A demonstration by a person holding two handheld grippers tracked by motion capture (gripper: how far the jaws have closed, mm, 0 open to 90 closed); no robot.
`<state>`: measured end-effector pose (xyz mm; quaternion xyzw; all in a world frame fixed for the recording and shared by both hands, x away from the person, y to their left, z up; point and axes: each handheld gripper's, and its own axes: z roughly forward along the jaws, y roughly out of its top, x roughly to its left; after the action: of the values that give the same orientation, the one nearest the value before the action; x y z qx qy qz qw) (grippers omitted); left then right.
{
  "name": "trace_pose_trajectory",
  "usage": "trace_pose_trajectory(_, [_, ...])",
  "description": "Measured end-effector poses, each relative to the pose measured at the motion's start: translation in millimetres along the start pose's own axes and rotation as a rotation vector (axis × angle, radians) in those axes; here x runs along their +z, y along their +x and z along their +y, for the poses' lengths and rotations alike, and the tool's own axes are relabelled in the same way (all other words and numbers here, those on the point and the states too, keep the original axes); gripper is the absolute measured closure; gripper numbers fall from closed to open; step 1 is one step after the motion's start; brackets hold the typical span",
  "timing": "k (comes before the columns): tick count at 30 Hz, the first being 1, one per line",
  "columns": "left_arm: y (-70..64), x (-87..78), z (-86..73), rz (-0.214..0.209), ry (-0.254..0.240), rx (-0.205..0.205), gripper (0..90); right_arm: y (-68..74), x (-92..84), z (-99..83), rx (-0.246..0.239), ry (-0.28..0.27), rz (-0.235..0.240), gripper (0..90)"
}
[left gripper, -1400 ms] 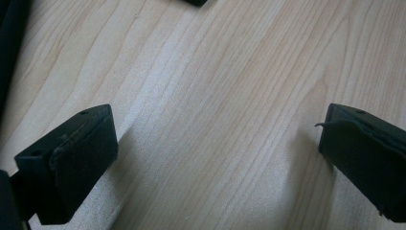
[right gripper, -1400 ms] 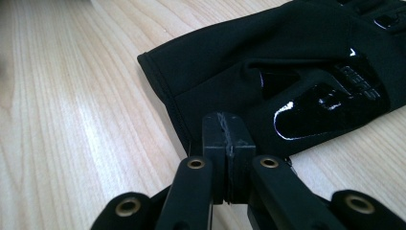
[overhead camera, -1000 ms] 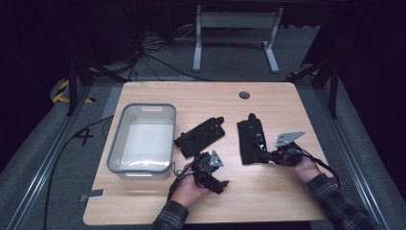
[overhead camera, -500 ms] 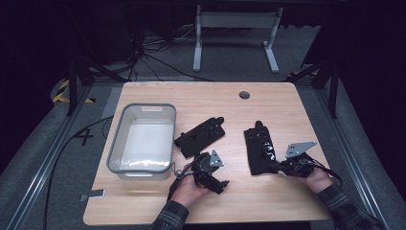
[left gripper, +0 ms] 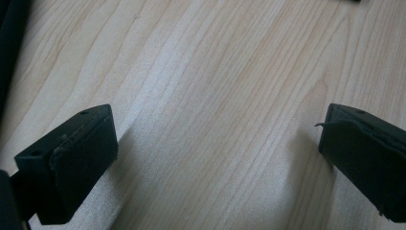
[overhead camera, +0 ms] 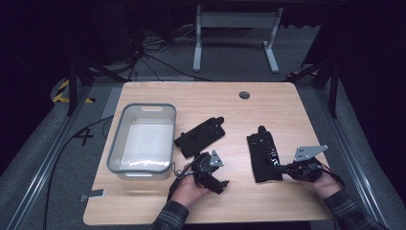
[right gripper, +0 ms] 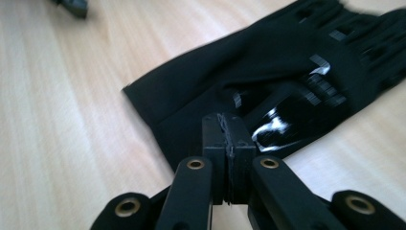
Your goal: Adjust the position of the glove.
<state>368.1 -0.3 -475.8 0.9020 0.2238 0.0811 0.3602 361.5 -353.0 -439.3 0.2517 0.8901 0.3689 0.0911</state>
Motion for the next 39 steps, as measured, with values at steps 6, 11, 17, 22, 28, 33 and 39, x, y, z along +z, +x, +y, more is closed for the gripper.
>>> trace_pose_trajectory(6, [0.0,0.0,0.0,0.000,0.000,0.000,0.0,-19.9,3.8,14.3,0.008,-0.017,-0.046,89.4])
trace_pose_trajectory(11, [0.1,0.0,0.0,0.000,0.000,0.000,0.0,-35.7,13.5,26.2,0.013,-0.014,-0.066,89.3])
trace_pose_trajectory(17, [0.1,0.0,0.0,0.000,0.000,0.000,0.0,-50.8,28.3,34.2,0.024,-0.002,-0.082,89.4])
trace_pose_trajectory(22, [0.0,0.0,0.0,0.000,0.000,0.000,0.0,-56.2,40.9,35.0,0.022,0.020,-0.069,89.4])
trace_pose_trajectory(28, [0.0,0.0,0.0,0.000,0.000,0.000,0.0,-55.2,45.3,31.6,0.003,0.042,-0.081,89.6])
trace_pose_trajectory(33, [0.0,0.0,0.0,0.000,0.000,0.000,0.0,-53.1,40.3,27.2,-0.007,0.051,-0.079,89.8])
trace_pose_trajectory(39, [0.0,0.0,0.0,0.000,0.000,0.000,0.0,-48.5,29.6,17.3,-0.006,0.060,-0.060,89.9])
